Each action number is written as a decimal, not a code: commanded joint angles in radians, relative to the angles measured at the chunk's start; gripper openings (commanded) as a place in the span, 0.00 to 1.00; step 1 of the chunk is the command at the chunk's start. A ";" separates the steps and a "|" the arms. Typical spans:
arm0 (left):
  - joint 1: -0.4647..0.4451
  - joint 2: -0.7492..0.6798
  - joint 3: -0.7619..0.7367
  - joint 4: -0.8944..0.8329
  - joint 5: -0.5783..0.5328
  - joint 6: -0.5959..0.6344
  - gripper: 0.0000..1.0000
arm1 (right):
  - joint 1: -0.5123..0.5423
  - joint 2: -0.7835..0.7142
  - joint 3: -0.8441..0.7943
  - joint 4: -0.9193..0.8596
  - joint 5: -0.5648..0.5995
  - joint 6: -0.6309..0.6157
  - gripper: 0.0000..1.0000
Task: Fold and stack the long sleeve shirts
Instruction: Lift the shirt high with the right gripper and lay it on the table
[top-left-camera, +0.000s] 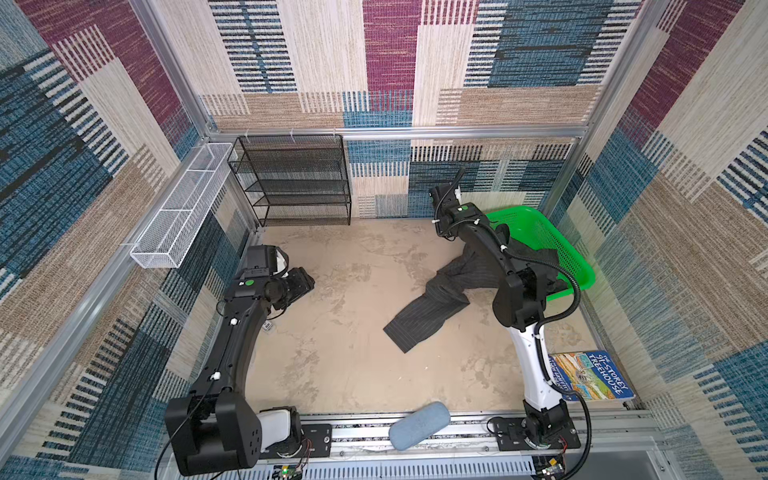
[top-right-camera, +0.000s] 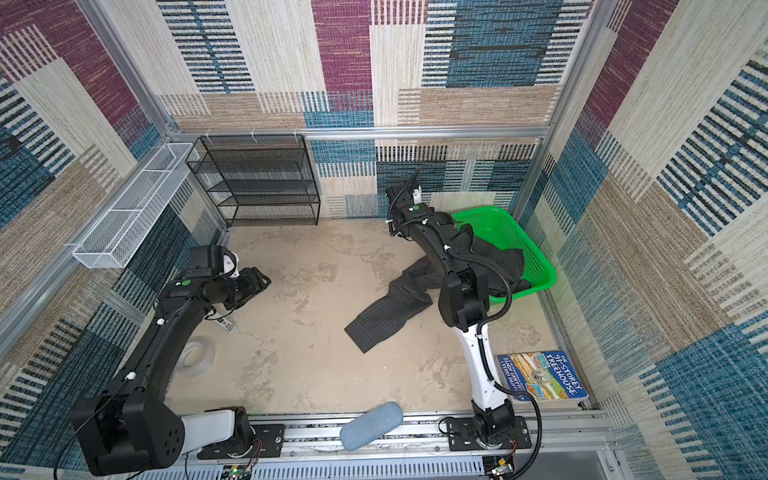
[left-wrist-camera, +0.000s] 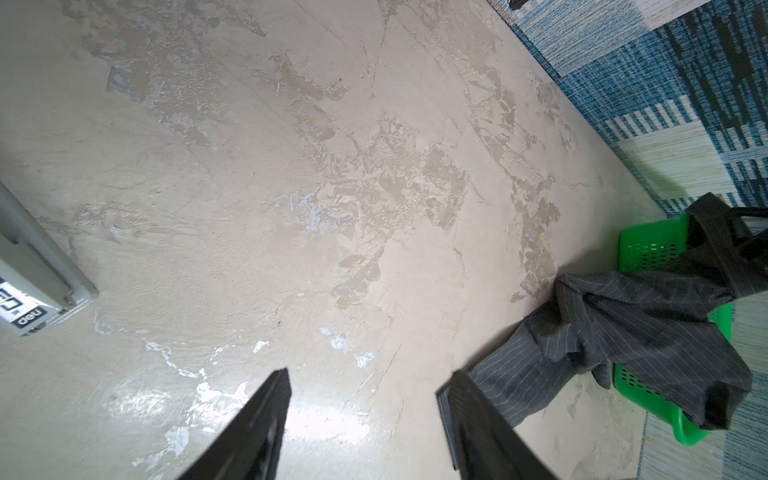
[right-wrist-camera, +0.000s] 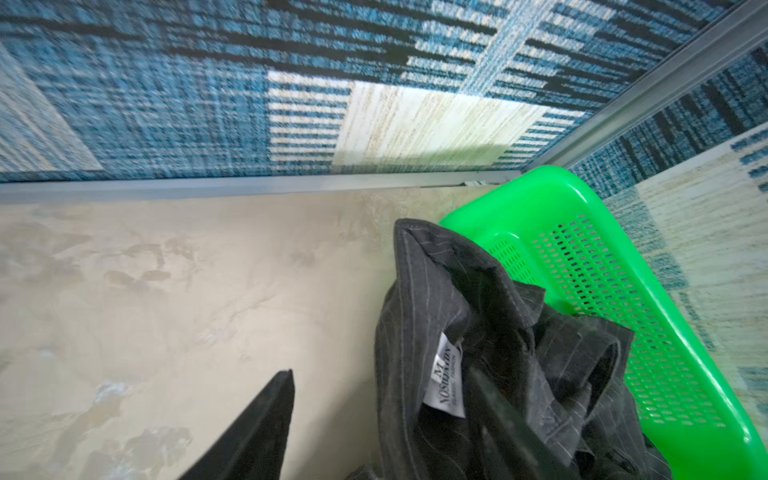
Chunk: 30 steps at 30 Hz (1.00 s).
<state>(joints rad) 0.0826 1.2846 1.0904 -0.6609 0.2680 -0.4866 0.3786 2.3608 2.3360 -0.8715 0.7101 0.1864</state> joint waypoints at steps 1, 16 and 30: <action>0.000 0.014 0.011 0.027 0.010 0.025 0.63 | -0.010 -0.019 -0.032 -0.014 0.063 -0.006 0.66; 0.000 -0.015 -0.011 0.029 0.019 0.024 0.62 | -0.031 -0.222 -0.298 0.112 -0.112 0.005 0.10; 0.000 -0.068 -0.052 0.081 0.085 -0.024 0.62 | 0.058 -0.598 -0.316 0.181 -0.519 -0.086 0.02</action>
<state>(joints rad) 0.0826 1.2285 1.0405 -0.6136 0.3225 -0.4980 0.3958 1.7863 1.9865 -0.7067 0.2882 0.1265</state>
